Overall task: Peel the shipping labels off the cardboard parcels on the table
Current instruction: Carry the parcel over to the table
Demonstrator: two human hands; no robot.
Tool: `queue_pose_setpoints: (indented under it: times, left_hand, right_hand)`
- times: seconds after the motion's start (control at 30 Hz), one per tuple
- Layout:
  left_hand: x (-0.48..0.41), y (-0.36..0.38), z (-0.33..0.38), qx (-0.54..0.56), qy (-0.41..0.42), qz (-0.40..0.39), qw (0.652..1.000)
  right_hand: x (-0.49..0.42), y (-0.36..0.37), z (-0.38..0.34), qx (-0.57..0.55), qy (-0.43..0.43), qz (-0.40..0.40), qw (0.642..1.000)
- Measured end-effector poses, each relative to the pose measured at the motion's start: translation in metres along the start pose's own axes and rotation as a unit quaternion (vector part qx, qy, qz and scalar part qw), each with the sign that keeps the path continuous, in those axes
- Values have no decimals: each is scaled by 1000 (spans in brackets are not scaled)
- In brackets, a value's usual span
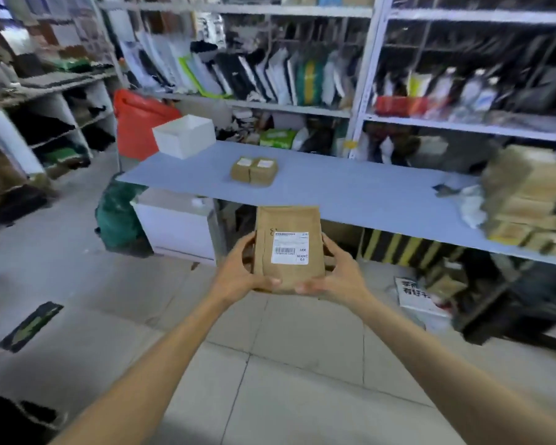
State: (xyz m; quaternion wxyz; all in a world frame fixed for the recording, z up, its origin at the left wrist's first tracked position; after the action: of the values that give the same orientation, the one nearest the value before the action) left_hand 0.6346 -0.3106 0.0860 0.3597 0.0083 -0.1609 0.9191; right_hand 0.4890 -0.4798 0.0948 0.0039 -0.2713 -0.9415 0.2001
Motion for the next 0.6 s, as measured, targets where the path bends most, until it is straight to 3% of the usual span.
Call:
queue_pose_setpoints:
  times: [0.23, 0.6]
  left_hand:
    - [-14, 28, 7, -13, 24, -60, 998]
    - [-72, 37, 17, -18, 28, -95, 995]
  right_hand:
    - [16, -23, 4, 12, 20, 64, 998]
    - [-21, -36, 14, 17, 38, 88, 995]
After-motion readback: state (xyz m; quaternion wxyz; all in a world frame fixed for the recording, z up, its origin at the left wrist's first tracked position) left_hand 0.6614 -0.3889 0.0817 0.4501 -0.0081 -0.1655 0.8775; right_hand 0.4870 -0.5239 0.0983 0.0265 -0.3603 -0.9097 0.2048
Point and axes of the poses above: each hand's wrist, its own x-axis away from the middle knuckle, its own y-axis out of the palm, z = x × y, the point moved 1 cm from there along -x, towards the middle knuckle, and after that the axes turned 6 degrees about -y, right-handed, at the moved point
